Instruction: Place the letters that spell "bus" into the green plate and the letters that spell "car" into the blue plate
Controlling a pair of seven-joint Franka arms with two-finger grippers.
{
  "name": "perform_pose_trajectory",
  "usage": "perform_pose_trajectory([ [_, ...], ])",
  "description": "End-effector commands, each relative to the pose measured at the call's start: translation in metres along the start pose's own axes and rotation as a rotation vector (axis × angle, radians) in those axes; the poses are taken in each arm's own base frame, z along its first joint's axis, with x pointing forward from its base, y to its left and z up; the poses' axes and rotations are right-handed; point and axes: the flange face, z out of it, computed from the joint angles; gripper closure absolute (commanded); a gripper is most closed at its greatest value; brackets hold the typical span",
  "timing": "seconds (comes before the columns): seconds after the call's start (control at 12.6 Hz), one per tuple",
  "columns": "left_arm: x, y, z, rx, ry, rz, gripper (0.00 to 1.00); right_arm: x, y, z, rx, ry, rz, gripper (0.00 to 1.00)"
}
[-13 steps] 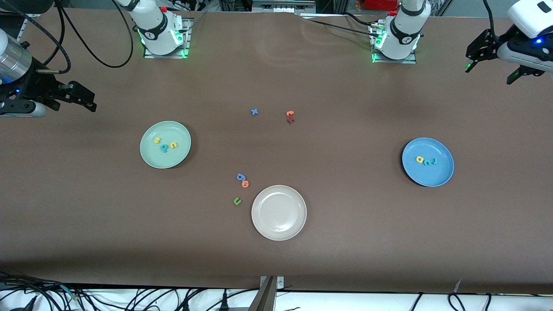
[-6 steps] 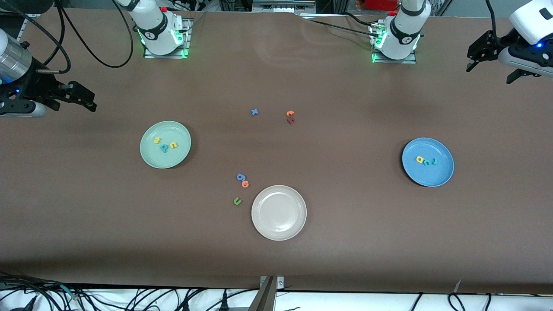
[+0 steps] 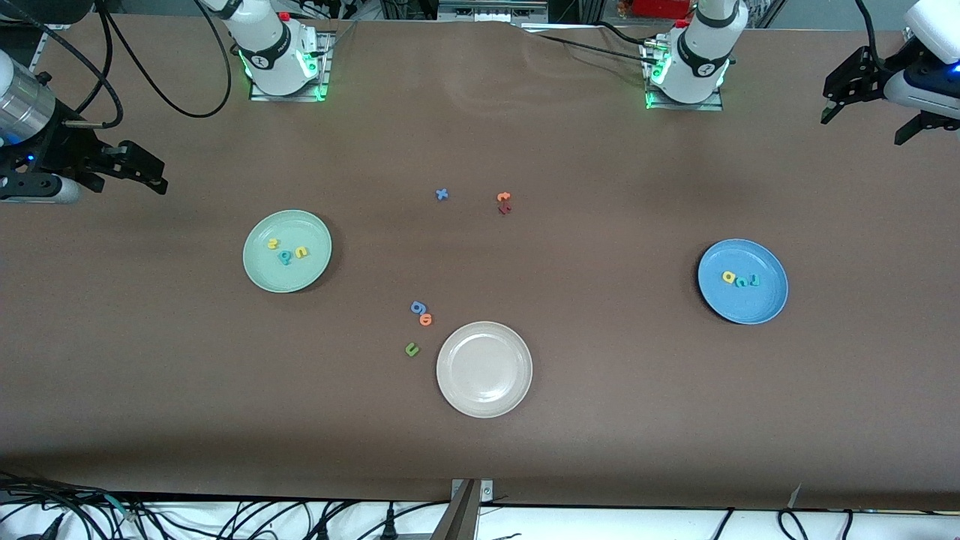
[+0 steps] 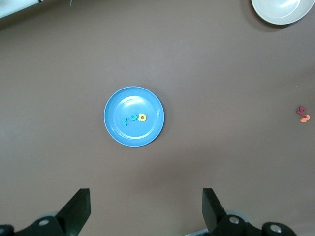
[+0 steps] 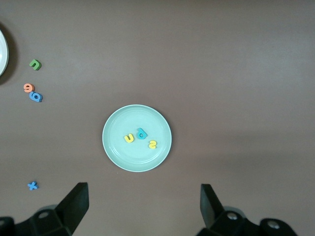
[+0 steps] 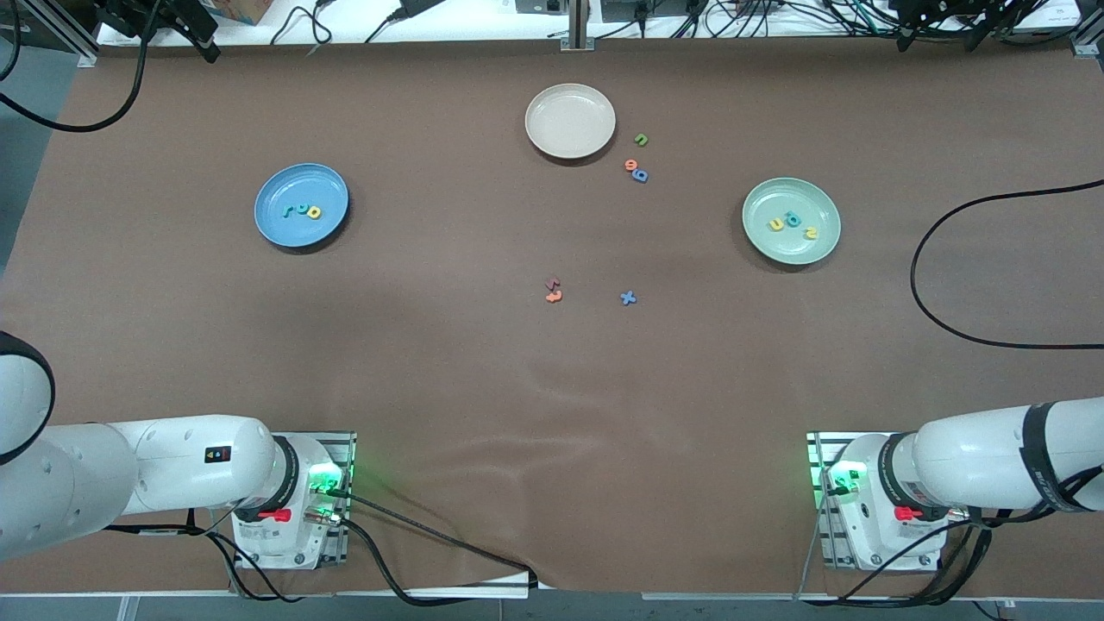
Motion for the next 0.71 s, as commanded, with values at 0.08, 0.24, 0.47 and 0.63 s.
perform_pose_trajectory([
  [0.08,0.005,-0.003,-0.005,-0.014,0.001,0.007,0.00,0.000,0.000,-0.007,-0.008,0.012,0.000,0.00],
  [0.24,0.005,-0.004,-0.005,-0.012,0.000,0.007,0.00,0.003,-0.003,-0.010,-0.004,0.016,-0.003,0.00],
  [0.47,0.005,-0.004,-0.005,-0.012,0.000,0.007,0.00,0.013,-0.016,0.010,-0.012,-0.029,0.032,0.00],
  [0.63,0.004,-0.008,-0.005,-0.014,0.001,0.000,0.00,0.015,-0.014,0.009,-0.052,-0.022,0.029,0.00],
])
